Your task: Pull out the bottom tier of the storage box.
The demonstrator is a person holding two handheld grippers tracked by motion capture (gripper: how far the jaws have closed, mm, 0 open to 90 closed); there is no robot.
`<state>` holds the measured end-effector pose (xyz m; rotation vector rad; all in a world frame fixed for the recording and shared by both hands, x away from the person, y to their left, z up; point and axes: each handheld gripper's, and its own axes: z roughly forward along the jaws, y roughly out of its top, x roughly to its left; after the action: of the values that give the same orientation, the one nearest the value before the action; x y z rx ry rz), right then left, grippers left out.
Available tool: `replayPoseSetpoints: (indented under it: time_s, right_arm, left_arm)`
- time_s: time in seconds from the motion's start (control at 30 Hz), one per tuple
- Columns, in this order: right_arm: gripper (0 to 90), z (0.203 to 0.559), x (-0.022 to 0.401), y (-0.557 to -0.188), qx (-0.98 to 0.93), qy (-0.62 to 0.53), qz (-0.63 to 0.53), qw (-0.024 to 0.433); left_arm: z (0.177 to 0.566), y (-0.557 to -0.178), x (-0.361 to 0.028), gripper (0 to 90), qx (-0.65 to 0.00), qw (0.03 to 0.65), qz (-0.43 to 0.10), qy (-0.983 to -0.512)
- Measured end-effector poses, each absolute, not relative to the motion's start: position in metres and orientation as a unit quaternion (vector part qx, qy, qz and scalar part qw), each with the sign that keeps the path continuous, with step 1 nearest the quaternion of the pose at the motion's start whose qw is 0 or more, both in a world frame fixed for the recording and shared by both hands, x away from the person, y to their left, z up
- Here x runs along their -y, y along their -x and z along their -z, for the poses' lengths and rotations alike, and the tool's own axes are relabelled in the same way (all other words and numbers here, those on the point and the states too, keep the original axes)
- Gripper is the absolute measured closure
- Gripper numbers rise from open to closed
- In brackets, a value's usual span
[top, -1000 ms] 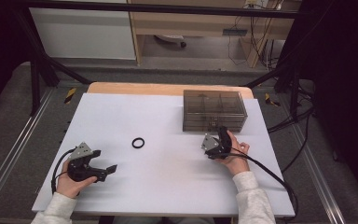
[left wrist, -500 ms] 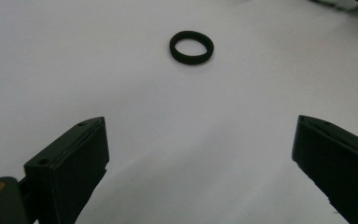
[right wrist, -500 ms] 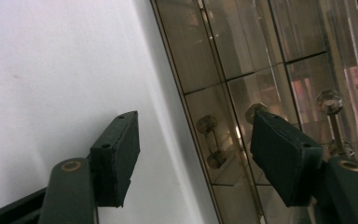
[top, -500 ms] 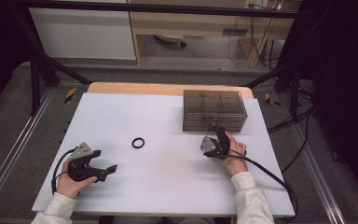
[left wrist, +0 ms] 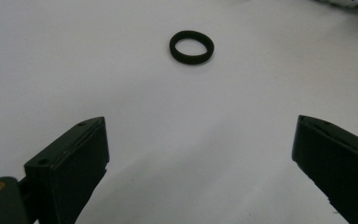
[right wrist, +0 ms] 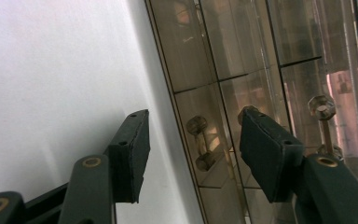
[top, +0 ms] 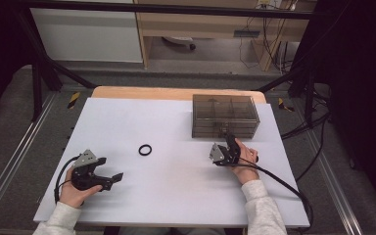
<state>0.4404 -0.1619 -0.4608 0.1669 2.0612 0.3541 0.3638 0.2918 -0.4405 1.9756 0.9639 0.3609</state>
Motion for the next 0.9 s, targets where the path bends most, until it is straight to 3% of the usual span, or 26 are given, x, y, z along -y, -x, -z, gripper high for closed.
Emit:
replayPoseSetpoints:
  time_s: [0.9]
  right_arm:
    - [57.8,0.483,0.155,-0.444,-0.827,-0.037,-0.105,0.551]
  left_arm:
    - [0.441,-0.364,-0.292,3.7,-0.389,0.441,-0.147,-0.795]
